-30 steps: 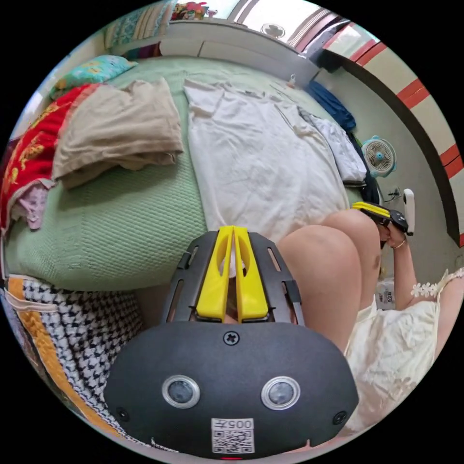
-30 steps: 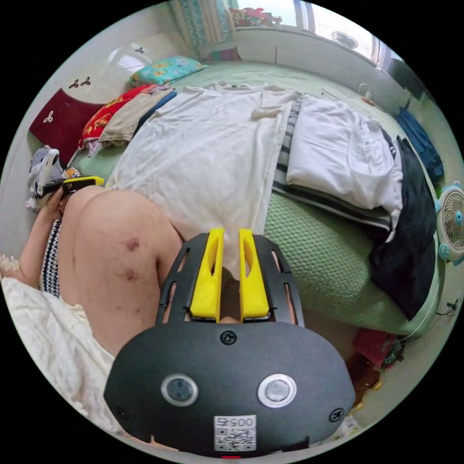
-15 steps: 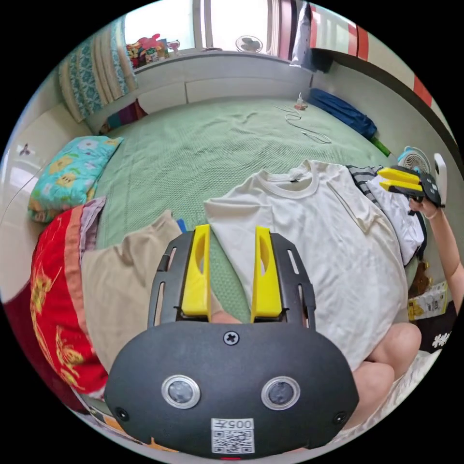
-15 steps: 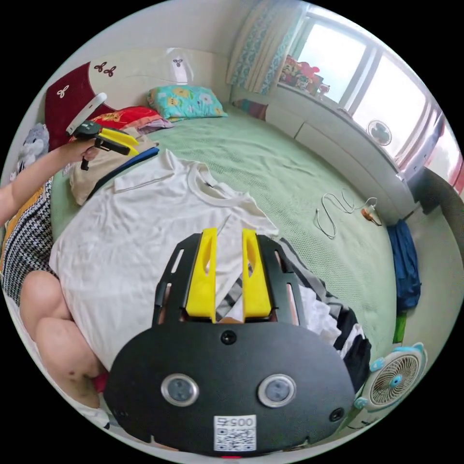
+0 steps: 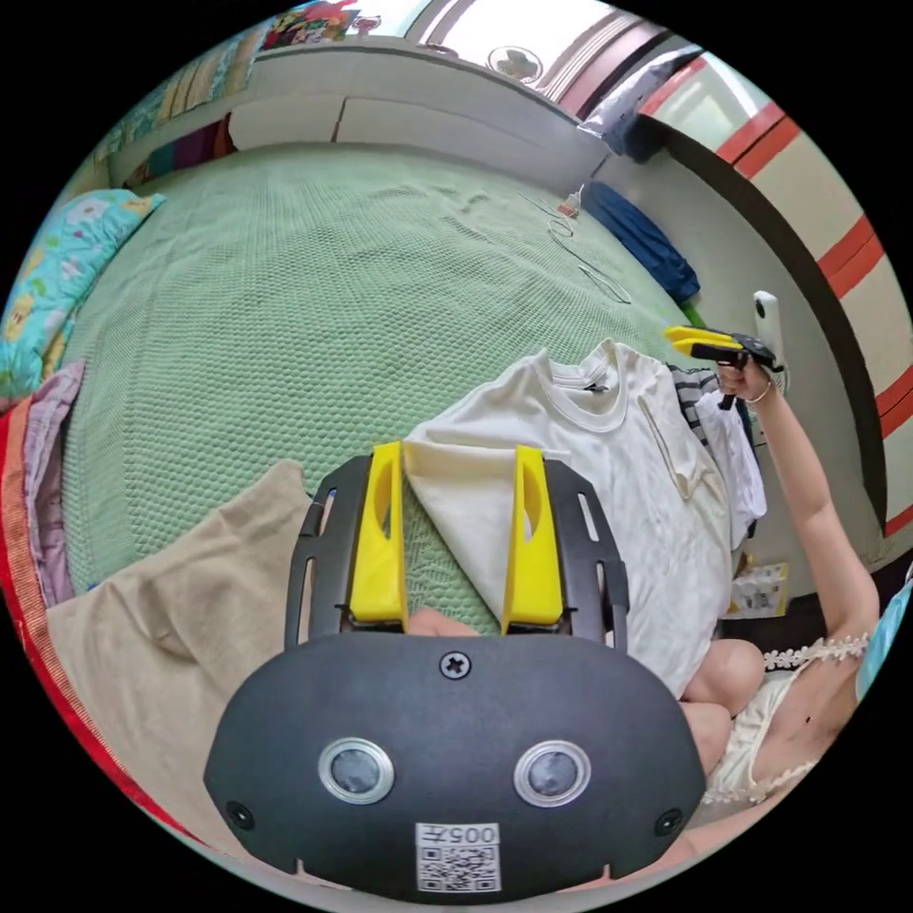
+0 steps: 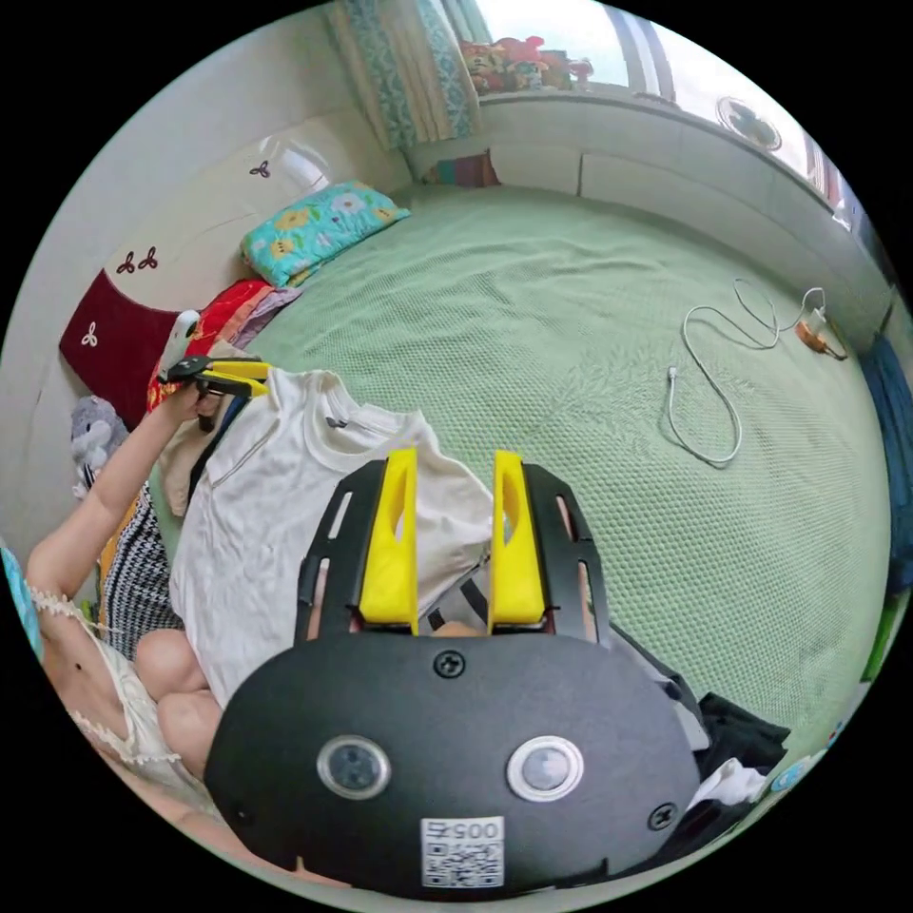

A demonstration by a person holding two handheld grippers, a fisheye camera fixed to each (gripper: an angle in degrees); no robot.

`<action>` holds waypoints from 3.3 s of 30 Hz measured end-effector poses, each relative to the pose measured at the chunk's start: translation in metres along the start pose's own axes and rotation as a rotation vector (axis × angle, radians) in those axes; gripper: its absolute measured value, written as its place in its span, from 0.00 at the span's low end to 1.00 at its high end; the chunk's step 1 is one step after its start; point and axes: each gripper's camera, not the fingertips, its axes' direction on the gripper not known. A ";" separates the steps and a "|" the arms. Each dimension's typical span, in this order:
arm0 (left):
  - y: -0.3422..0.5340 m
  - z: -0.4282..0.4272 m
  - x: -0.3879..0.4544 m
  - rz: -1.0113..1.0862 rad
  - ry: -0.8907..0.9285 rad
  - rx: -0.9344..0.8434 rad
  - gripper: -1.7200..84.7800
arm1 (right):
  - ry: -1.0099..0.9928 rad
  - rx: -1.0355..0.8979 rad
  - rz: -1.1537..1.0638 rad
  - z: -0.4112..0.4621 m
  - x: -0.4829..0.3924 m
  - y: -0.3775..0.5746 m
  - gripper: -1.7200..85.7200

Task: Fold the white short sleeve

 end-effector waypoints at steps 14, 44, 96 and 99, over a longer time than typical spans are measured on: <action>-0.042 0.023 -0.036 0.000 -0.086 -0.094 0.21 | 0.002 -0.109 0.050 0.016 0.019 -0.018 0.10; -0.009 -0.130 0.019 -0.177 -0.262 0.199 0.05 | 0.341 0.092 0.145 -0.045 -0.084 -0.019 0.00; 0.343 -0.086 0.317 0.173 0.013 0.009 0.08 | 0.052 0.024 -0.306 0.021 -0.301 0.294 0.00; 0.368 -0.089 0.336 0.197 0.001 -0.030 0.08 | 0.062 0.011 -0.337 0.020 -0.314 0.322 0.01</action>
